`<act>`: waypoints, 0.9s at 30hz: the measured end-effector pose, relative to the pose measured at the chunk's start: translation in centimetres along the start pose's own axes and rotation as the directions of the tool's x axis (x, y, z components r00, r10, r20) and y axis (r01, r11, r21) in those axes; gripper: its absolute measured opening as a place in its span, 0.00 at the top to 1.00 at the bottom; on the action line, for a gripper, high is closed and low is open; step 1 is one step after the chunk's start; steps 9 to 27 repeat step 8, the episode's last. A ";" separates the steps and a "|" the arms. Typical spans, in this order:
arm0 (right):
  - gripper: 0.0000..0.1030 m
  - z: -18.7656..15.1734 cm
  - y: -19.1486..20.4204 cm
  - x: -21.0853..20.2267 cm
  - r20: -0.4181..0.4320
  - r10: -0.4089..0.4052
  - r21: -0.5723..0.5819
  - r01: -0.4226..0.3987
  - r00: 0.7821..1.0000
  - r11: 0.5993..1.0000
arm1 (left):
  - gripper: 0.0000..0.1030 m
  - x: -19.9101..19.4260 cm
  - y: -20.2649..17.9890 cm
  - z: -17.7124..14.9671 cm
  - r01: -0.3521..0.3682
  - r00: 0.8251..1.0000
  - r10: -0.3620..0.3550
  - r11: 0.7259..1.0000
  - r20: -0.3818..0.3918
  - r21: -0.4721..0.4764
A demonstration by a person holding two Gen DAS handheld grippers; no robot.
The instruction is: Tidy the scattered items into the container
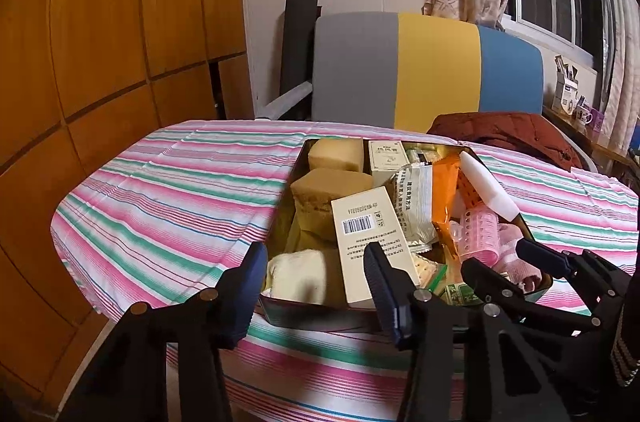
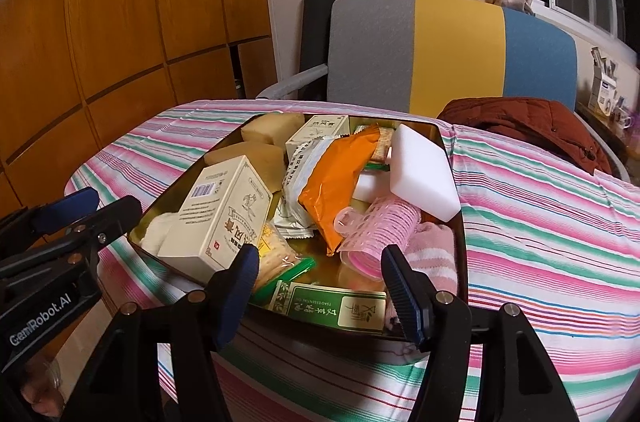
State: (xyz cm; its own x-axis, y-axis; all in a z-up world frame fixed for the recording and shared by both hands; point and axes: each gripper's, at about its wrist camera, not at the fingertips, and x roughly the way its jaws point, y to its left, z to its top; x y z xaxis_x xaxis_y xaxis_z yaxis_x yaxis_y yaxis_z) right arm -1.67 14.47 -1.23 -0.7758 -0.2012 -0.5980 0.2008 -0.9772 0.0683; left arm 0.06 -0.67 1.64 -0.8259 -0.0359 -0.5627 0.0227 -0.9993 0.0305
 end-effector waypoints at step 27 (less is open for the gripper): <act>0.36 0.0 0.1 -0.1 0.009 -0.010 -0.005 0.010 1.000 1.000 | 0.51 0.4 0.1 0.0 0.024 0.999 -0.025 1.000 -0.033 -0.015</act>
